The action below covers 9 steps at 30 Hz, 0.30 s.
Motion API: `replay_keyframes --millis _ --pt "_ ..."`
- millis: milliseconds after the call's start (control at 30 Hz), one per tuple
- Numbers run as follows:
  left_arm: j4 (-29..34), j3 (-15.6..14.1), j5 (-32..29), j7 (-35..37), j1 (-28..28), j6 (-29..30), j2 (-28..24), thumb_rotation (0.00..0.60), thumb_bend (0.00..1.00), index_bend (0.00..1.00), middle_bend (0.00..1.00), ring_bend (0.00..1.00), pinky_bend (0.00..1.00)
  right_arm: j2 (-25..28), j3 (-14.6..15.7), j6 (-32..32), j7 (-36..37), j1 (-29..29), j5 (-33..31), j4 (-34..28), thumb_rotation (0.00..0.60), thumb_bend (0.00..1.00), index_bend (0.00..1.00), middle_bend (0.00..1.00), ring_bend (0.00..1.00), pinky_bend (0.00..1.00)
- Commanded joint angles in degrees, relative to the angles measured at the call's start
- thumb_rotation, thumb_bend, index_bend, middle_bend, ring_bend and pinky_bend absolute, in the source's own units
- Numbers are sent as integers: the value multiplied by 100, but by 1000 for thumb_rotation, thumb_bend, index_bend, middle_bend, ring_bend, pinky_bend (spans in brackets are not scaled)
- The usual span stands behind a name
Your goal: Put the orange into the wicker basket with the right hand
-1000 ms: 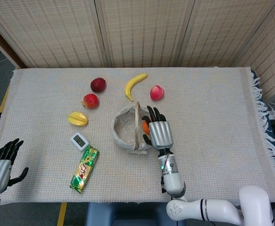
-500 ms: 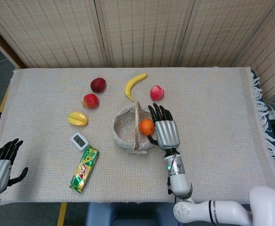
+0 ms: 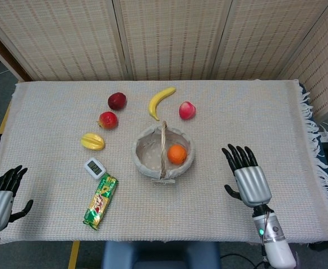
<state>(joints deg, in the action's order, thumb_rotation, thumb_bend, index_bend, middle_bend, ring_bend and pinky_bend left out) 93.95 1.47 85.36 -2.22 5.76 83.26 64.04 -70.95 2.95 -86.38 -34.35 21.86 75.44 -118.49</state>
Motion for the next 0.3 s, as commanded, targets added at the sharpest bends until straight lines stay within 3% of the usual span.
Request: replay_keyframes --millis 33,133,300 --pt "-29 -6 48 -30 -7 43 21 600 333 0 0 0 107 447 822 -561 905 -850 1001 398 600 122 0 0 0 7" --pt "-53 -14 87 -55 -11 69 37 600 333 0 0 0 106 362 957 -882 1328 -1205 1395 1040 600 122 0 0 0 6" --pt "-73 -13 116 -32 -11 91 46 600 333 0 0 0 106 93 895 -1142 1968 -1578 1563 1959 600 121 0 0 0 6"
